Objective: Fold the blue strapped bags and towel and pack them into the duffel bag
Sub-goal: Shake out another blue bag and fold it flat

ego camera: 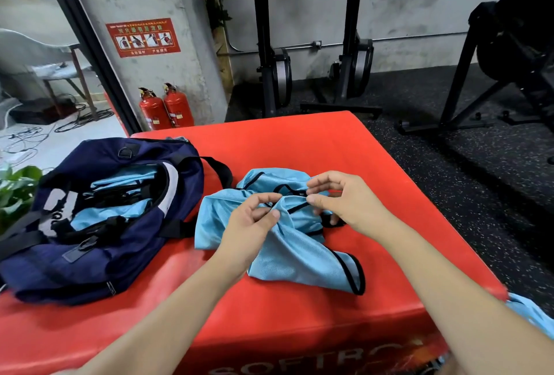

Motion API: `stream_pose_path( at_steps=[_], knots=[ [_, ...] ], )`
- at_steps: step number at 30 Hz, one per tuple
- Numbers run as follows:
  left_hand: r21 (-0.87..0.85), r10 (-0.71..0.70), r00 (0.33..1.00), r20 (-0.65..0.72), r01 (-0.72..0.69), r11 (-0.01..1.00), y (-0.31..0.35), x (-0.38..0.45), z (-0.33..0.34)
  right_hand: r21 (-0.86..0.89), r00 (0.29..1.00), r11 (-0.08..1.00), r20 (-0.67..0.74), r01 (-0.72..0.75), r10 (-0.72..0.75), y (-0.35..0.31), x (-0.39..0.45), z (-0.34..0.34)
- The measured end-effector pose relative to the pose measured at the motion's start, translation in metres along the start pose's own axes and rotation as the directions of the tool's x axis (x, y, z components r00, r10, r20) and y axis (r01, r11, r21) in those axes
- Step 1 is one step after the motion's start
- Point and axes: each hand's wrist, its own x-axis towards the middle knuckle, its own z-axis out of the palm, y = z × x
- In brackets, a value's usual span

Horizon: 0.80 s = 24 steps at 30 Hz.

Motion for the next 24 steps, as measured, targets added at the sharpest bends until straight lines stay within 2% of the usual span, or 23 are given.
stream_pose_path(
  at_steps=[4,7,9,12,18,24],
  knots=[
    [-0.014,0.015,1.000,-0.014,-0.015,1.000,0.000,0.002,-0.001,-0.053,0.999,0.997,-0.013,0.052,-0.053,0.003,-0.003,0.006],
    [-0.055,0.019,1.000,-0.014,-0.020,0.998,0.002,0.002,0.000,-0.251,0.992,0.960,0.049,0.122,-0.113,0.006,-0.006,0.009],
    [-0.024,0.027,1.000,-0.009,-0.027,0.999,0.002,0.002,0.002,-0.319,0.987,0.935,0.100,0.152,-0.126,0.006,-0.009,0.015],
    [-0.003,0.055,0.998,-0.006,-0.055,0.998,0.003,0.000,0.005,-0.264,0.990,0.955,0.073,0.136,-0.121,0.002,-0.014,0.022],
    [0.062,0.177,0.975,-0.135,-0.170,0.984,0.022,0.003,0.010,-0.094,0.971,0.970,-0.055,0.226,-0.231,-0.019,-0.014,0.020],
    [0.122,0.292,0.949,-0.118,-0.278,0.953,0.063,0.008,0.004,-0.085,0.965,0.965,-0.063,0.250,-0.255,-0.053,-0.016,0.008]
  ],
)
